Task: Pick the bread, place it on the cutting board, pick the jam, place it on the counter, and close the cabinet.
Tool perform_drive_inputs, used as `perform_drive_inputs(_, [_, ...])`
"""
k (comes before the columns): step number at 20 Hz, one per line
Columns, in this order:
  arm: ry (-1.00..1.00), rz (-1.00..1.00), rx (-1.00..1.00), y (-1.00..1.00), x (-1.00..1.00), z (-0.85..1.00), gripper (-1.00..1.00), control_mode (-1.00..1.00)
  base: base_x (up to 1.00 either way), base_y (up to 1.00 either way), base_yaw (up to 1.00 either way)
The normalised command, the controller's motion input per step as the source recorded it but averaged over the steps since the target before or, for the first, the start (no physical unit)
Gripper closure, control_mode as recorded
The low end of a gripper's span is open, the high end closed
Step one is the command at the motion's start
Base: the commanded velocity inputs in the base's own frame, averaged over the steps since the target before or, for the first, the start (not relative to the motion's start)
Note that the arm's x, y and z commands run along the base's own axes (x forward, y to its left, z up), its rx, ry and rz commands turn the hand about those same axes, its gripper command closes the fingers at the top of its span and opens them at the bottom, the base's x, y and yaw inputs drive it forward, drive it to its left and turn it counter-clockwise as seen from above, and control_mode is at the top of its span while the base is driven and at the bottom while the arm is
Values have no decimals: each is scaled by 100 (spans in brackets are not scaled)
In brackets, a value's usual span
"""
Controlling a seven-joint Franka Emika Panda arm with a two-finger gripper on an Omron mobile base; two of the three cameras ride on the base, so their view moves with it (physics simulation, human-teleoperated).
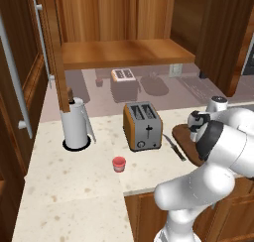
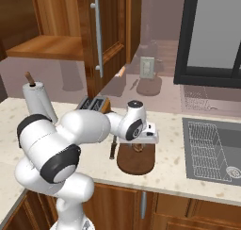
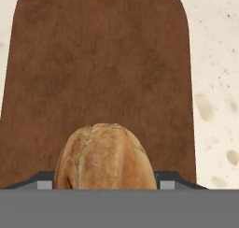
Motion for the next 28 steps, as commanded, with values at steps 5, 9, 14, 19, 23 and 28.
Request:
perform_drive_inputs(5, [2, 0, 0, 0, 0, 0, -100, -100, 0, 0, 0])
perform_drive_inputs(9, [0, 0, 0, 0, 0, 0, -100, -100, 0, 0, 0])
perform_drive_inputs(14, [0, 0, 0, 0, 0, 0, -100, -100, 0, 0, 0])
perform_drive_inputs(19, [0, 0, 0, 0, 0, 0, -100, -100, 0, 0, 0])
perform_drive_inputs(23, [-1, 0, 0, 0, -1, 1, -100, -100, 0, 0, 0])
perform_drive_inputs(28, [-5, 0, 0, -2, -1, 2, -100, -100, 0, 0, 0])
